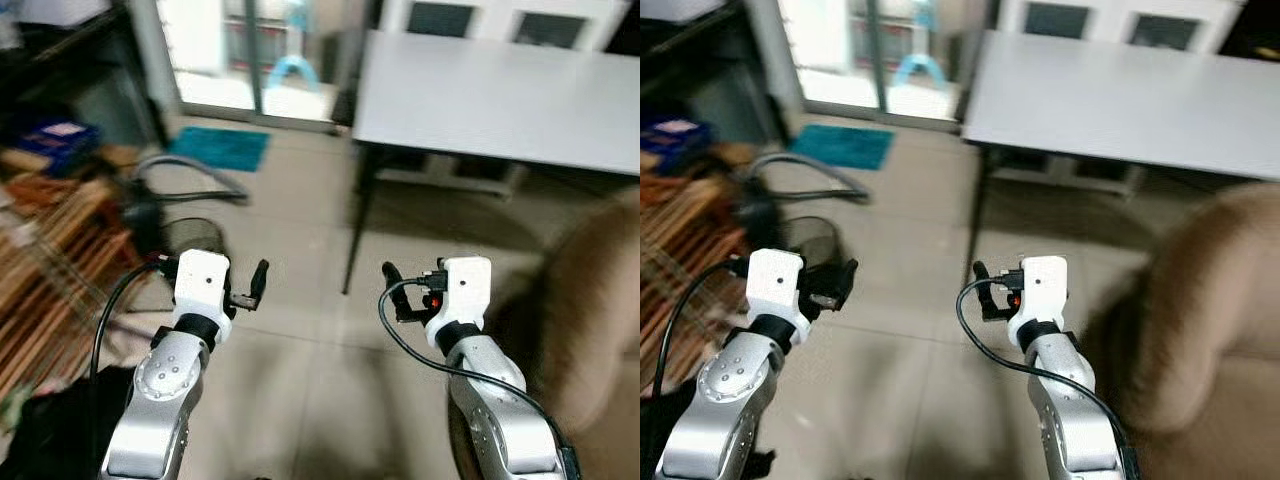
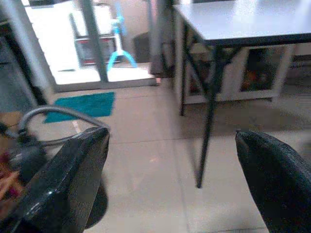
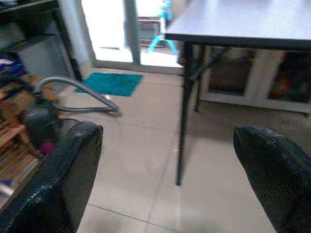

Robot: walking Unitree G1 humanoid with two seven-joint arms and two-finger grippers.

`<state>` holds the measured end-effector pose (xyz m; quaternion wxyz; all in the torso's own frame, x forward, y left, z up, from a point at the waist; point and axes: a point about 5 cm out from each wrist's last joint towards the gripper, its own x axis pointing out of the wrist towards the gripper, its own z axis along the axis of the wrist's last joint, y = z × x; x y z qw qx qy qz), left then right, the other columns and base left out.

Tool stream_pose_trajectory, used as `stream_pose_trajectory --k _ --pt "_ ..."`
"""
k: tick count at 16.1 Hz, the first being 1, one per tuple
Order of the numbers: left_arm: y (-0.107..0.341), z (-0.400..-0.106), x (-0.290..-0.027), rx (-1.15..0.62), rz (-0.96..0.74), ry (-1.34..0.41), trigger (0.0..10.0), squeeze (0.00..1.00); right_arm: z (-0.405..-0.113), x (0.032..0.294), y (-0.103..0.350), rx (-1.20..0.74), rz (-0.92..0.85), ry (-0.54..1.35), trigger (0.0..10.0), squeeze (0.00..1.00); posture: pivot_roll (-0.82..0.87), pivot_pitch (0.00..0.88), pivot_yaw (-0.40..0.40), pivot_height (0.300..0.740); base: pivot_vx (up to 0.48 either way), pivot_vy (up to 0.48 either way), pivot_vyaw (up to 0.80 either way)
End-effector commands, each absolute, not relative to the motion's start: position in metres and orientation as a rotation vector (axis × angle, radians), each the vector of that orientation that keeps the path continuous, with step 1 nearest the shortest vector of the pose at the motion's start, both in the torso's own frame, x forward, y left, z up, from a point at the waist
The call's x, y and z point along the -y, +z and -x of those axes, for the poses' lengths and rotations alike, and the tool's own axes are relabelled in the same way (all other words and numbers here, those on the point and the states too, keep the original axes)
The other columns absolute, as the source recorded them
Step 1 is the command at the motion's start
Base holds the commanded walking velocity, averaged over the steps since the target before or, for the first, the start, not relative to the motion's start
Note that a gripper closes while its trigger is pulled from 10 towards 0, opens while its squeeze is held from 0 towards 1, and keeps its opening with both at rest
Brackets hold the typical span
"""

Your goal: Move the pillow to the sofa from floor

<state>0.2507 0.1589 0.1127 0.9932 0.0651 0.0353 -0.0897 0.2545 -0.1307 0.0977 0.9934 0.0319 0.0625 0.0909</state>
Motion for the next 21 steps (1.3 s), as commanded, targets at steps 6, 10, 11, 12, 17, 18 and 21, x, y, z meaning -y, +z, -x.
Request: stream_pose_trajectory --k 6,10,11,12,17,18,21 --pt "0.1125 -0.2501 -0.1577 -0.065 -0.135 -0.188 10.0 0.00 -0.2522 0.1317 0.0959 -0.132 -0.067 0.179 10.0 0.00 0.00 0.001 -0.008 0.740 0.000 0.000 -0.79" --pt "0.1124 -0.2497 -0.1580 -0.065 -0.137 -0.187 10.0 0.00 -0.2516 0.1314 0.0954 -0.135 -0.071 0.182 10.0 0.00 0.00 0.004 -0.007 0.740 0.000 0.000 -0.79" --pt "0.1123 -0.2499 -0.1581 -0.066 -0.139 -0.186 10.0 0.00 -0.2519 0.1313 0.0951 -0.137 -0.071 0.183 10.0 0.00 0.00 0.005 -0.008 0.740 0.000 0.000 -0.78" --pt "0.1124 -0.2499 -0.1582 -0.066 -0.139 -0.186 10.0 0.00 -0.2519 0.1313 0.0951 -0.137 -0.072 0.184 10.0 0.00 0.00 0.006 -0.008 0.740 0.000 0.000 -0.78" --pt "0.1119 -0.2500 -0.1591 -0.068 -0.146 -0.180 10.0 0.00 -0.2521 0.1309 0.0952 -0.139 -0.074 0.186 10.0 0.00 0.00 0.007 -0.008 0.740 0.000 0.000 -0.78" --pt "0.1120 -0.2501 -0.1595 -0.068 -0.147 -0.175 10.0 0.00 -0.2521 0.1305 0.0947 -0.143 -0.058 0.192 10.0 0.00 0.00 0.007 -0.008 0.740 0.000 0.000 -0.77" --pt "0.1118 -0.2513 -0.1625 -0.071 -0.149 -0.147 10.0 0.00 -0.2524 0.1251 0.0929 -0.154 -0.014 0.239 10.0 0.00 0.00 0.014 -0.011 0.740 0.000 0.000 -0.45"
